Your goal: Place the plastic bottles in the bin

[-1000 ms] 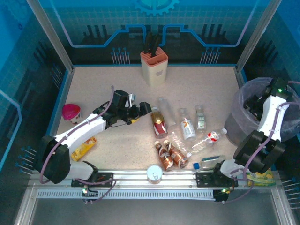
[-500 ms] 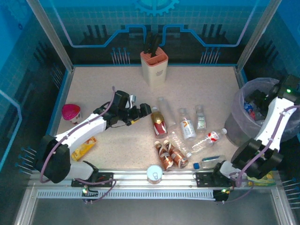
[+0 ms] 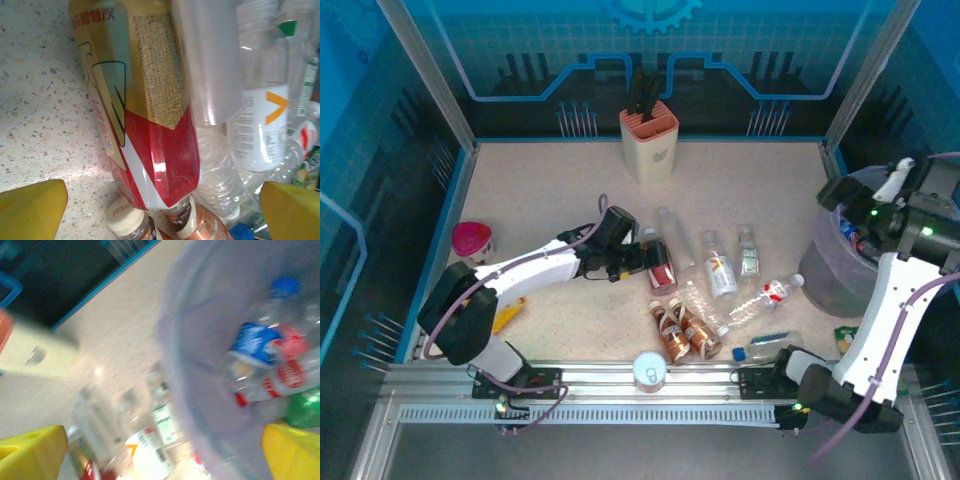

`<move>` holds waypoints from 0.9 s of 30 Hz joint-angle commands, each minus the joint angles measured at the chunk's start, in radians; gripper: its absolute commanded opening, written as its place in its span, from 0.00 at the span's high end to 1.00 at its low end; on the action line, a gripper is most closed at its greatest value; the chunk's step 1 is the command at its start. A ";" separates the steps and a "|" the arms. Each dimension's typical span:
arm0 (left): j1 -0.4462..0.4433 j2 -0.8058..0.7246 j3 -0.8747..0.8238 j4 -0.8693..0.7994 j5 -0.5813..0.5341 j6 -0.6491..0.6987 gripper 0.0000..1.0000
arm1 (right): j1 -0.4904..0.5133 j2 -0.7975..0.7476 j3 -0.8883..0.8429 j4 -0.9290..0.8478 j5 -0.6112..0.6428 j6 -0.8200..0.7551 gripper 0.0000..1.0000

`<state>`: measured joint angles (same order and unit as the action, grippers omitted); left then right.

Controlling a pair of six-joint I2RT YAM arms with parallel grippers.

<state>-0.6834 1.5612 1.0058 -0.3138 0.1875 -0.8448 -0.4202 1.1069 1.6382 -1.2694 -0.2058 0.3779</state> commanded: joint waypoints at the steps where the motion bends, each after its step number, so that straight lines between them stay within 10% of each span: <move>1: -0.033 0.041 0.061 -0.067 -0.073 -0.022 0.01 | 0.102 -0.024 -0.049 0.021 -0.033 0.078 0.00; 18: -0.107 0.236 0.110 -0.065 -0.132 -0.039 0.02 | 0.425 -0.047 -0.225 0.084 0.022 0.165 0.00; 27: -0.106 0.220 0.096 -0.063 -0.165 -0.028 0.25 | 0.506 -0.097 -0.393 0.254 -0.159 0.198 0.02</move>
<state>-0.7856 1.7943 1.0985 -0.3630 0.0521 -0.8669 0.0704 1.0370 1.2850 -1.1011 -0.2699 0.5465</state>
